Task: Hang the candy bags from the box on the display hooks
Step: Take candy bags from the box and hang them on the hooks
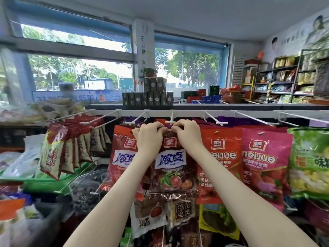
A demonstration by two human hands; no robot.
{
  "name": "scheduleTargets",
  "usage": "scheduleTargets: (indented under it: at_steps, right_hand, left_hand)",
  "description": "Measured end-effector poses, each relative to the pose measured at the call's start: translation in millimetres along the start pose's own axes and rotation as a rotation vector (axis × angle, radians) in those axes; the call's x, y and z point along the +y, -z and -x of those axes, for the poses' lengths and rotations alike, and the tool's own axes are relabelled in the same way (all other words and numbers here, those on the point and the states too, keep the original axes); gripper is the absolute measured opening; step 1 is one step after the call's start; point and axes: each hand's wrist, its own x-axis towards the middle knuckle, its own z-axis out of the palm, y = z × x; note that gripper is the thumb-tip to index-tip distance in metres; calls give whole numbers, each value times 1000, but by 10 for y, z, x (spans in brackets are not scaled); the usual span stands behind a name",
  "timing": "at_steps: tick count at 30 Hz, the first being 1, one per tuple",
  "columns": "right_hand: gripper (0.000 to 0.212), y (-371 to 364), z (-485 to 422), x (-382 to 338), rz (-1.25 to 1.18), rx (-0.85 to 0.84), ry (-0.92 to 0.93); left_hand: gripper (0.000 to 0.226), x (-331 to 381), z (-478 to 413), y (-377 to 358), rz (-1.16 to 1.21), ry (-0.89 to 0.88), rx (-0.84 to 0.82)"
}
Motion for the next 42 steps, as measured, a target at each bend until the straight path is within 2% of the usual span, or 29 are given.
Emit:
scheduleTargets:
  at_steps: [7,14,19,23,29,35,42]
  right_hand:
    - [16,-114,-85,82,157,12,-13]
    - [19,-190,-42,115,280,118,-2]
    - [35,-220,218,256,411,257,221]
    - [43,-182,495,379,495,231,350]
    - [40,183,1100,722,453,245,431]
    - [33,993,1931,1345,519,247,299]
    - [35,2301,3168,2319,639,154,-123]
  left_hand:
    - [27,13,9,-115,-248,-4,-10]
    - [32,7,87,-204,-232,-1,38]
    - [46,-17,417,-319,-251,-30,168]
    - [60,19,733,-462,-241,-90,202]
    - [45,337,1380,-680,-93,-260,186]
    - [40,1022,2221,-1089,209,-380,-27]
    - [40,2143,3475,-1856,348,-493,-495]
